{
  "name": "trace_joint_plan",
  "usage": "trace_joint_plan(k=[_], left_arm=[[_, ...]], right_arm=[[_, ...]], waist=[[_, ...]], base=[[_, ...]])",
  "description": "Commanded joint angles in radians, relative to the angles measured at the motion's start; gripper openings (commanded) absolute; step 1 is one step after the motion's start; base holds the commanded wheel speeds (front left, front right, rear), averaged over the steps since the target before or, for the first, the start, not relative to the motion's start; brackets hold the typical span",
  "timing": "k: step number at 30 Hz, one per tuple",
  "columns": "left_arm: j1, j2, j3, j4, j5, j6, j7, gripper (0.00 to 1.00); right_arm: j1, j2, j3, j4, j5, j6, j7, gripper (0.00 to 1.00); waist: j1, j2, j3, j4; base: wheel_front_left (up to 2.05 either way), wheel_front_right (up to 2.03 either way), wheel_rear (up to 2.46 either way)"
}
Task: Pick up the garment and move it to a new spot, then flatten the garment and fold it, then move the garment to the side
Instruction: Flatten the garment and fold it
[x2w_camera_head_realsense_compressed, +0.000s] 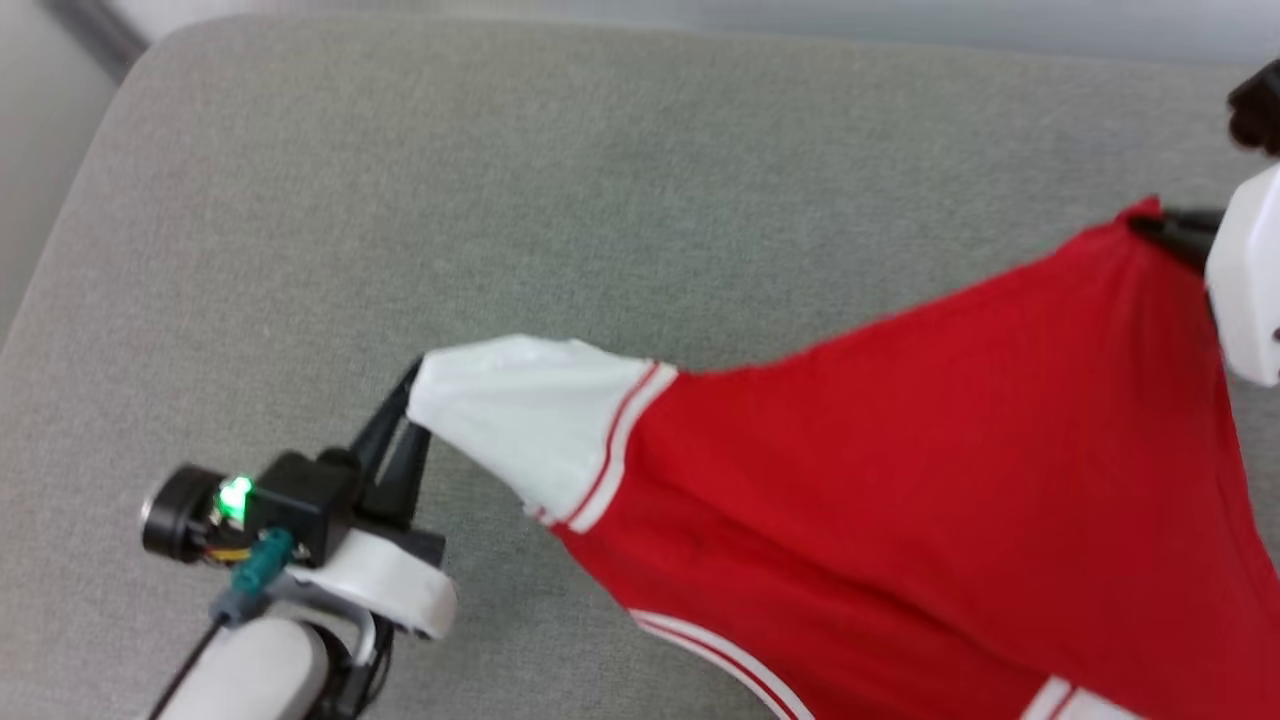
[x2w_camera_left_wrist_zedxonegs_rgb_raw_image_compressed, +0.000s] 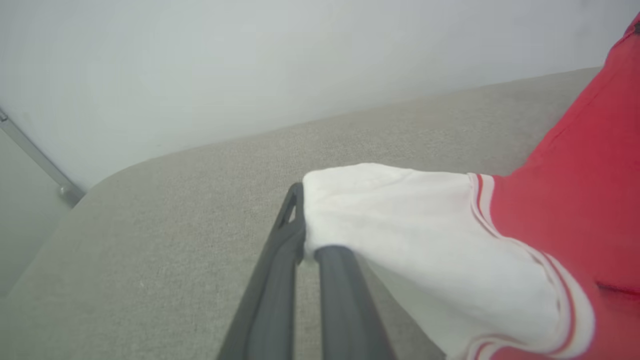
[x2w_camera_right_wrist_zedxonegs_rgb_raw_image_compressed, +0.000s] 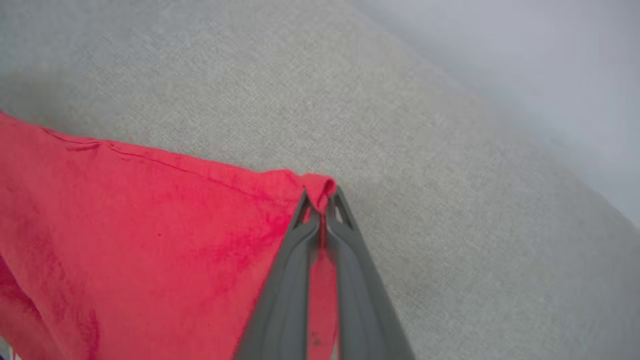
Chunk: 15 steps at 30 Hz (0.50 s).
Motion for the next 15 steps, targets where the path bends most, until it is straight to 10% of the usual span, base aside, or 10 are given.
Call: trace_joint_plan(k=[1,15], left_arm=[[-0.025,0.008,0.010,-0.012,0.006,-0.001,0.005,0.00],[-0.557,0.013,0.076,0.014,0.063,-0.131,0.121,0.00]], right_arm=[[-0.023,-0.007,-0.008,-0.009,0.005,0.000,-0.020,0.00],[-0.190,0.029,-0.121,-0.014,-0.076,-0.001,-0.328,0.00]], waist=[[-0.0001,0.0000,-0.036,-0.029],[-0.0001,0.0000,-0.002,-0.098]], base=[[0.00,0.00,0.00],[0.00,0.00,0.00]])
